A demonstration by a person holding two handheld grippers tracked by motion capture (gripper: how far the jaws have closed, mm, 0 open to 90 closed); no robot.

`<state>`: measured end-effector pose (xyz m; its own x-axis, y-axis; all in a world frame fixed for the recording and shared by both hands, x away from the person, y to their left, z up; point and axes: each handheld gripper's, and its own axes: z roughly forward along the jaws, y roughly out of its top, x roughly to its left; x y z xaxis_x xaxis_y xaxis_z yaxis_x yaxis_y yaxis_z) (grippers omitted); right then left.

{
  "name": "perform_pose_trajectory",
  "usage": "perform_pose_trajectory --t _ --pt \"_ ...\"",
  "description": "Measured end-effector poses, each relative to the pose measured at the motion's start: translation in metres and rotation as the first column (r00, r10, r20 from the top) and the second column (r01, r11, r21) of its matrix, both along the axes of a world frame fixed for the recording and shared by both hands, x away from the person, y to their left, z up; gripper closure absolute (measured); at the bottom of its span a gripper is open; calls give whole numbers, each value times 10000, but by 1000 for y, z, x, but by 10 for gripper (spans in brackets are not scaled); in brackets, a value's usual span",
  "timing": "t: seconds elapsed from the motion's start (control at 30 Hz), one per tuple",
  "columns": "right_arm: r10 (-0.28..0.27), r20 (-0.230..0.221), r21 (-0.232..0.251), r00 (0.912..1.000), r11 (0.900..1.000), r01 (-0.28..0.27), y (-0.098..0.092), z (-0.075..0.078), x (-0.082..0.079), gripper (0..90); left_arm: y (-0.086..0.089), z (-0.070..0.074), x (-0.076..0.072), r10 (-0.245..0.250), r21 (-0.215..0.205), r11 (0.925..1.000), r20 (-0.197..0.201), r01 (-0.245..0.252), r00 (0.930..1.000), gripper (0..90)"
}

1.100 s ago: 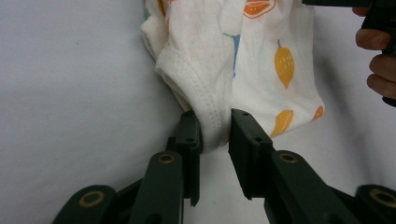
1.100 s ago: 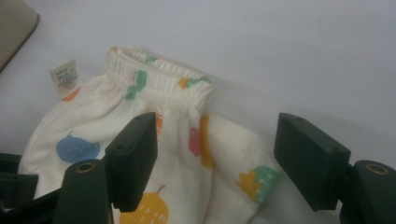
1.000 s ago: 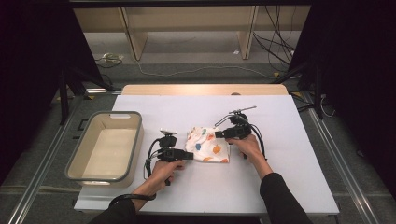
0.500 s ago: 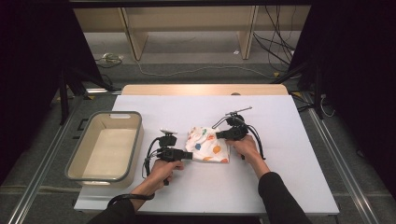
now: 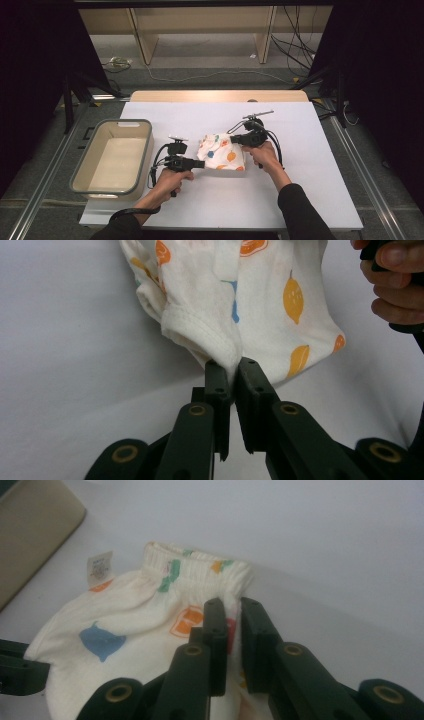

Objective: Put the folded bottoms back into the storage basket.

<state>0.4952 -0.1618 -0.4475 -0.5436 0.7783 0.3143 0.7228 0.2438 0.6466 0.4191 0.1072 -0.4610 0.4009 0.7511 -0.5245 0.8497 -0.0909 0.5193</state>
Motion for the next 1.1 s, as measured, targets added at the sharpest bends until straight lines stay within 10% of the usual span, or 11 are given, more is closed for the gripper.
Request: perform_pose_trajectory --t 1.1 --pt "379 1102 631 9932 9970 -450 22 56 -24 828 29 55 -15 -810 245 9966 1479 782 9857 836"
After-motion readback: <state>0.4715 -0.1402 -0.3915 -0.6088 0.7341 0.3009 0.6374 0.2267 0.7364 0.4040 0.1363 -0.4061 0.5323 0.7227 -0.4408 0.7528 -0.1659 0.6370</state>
